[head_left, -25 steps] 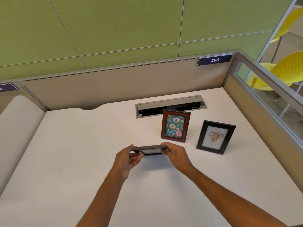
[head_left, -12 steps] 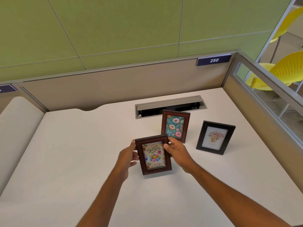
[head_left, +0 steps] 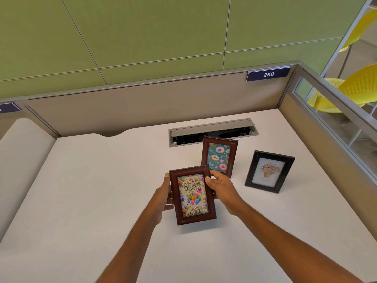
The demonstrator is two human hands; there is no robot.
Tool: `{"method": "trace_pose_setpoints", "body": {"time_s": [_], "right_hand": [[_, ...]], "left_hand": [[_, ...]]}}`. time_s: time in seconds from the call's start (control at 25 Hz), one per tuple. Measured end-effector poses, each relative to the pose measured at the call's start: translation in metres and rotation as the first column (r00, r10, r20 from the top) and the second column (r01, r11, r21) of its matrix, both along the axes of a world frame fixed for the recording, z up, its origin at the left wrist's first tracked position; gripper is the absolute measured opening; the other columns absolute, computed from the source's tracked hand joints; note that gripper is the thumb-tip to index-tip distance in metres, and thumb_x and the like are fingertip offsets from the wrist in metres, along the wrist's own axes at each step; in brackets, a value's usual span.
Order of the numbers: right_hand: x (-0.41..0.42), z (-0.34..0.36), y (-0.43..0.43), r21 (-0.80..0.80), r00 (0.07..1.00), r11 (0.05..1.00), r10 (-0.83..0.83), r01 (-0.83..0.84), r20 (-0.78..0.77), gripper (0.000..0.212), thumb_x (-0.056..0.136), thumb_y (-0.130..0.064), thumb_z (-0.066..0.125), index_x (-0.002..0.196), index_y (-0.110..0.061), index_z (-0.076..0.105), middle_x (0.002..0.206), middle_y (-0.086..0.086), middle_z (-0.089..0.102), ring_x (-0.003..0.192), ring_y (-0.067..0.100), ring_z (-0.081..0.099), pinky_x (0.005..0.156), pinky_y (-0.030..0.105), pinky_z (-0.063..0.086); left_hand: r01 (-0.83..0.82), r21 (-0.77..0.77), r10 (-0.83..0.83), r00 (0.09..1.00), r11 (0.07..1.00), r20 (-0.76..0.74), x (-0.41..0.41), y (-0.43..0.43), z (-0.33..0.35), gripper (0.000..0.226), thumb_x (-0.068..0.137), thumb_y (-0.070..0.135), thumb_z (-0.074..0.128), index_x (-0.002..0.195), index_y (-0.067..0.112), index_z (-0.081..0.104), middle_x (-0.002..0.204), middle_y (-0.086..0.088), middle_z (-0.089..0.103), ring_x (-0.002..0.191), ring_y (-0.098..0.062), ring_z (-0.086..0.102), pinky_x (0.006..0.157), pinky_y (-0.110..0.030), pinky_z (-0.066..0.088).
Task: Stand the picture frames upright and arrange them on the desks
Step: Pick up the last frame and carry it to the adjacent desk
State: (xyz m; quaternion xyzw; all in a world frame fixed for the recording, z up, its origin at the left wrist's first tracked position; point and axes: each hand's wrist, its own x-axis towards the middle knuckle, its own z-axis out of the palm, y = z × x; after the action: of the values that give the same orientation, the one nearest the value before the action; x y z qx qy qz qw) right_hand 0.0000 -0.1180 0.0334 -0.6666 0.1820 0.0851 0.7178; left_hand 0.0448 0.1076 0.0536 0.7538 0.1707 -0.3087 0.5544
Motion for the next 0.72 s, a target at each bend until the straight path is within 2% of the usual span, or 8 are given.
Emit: {"method": "trace_pose_setpoints", "body": {"time_s": [0.16,0.32,0.52,0.72], "right_hand": [[0.001,0.001,0.003,-0.001,1.0,1.0,0.001,-0.001,0.02,0.021,0.11,-0.031,0.06,0.13,-0.035,0.064,0.112,-0.013,0.084,0.106,0.01,0.08,0.075,0.028,0.066],[0.003,0.003,0.004,-0.014,0.998,1.0,0.024,-0.023,0.064,0.017,0.109,-0.027,0.062,0.124,-0.035,0.067,0.112,-0.012,0.084,0.107,0.009,0.079,0.072,0.021,0.065],[0.008,0.0,0.005,-0.013,0.996,0.998,0.064,-0.063,0.064,0.017,0.109,-0.02,0.062,0.121,-0.031,0.068,0.114,-0.012,0.083,0.109,0.007,0.078,0.074,0.019,0.064],[0.02,0.0,0.009,-0.025,0.996,0.997,0.079,-0.078,0.043,0.021,0.108,-0.018,0.065,0.122,-0.033,0.069,0.116,-0.016,0.082,0.11,0.004,0.077,0.077,0.019,0.063]], "left_hand": [[-0.027,-0.029,0.027,0.999,0.999,0.019,0.003,0.002,0.0,0.083,0.103,0.081,0.021,0.116,0.026,0.081,0.115,-0.008,0.085,0.11,-0.028,0.08,0.107,-0.05,0.059],[-0.065,-0.118,0.062,0.998,0.991,-0.033,0.005,0.005,0.002,0.087,0.1,0.085,0.019,0.128,0.024,0.075,0.121,-0.013,0.083,0.113,-0.032,0.079,0.102,-0.048,0.061],[-0.119,-0.166,0.121,0.993,0.979,0.002,0.008,0.006,0.003,0.098,0.097,0.089,0.015,0.134,0.02,0.075,0.13,-0.013,0.08,0.124,-0.033,0.075,0.118,-0.053,0.05],[-0.1,-0.195,0.114,0.992,0.976,0.06,0.015,0.005,0.006,0.106,0.085,0.098,0.019,0.134,0.025,0.077,0.13,-0.008,0.082,0.125,-0.03,0.075,0.123,-0.055,0.045]]}}
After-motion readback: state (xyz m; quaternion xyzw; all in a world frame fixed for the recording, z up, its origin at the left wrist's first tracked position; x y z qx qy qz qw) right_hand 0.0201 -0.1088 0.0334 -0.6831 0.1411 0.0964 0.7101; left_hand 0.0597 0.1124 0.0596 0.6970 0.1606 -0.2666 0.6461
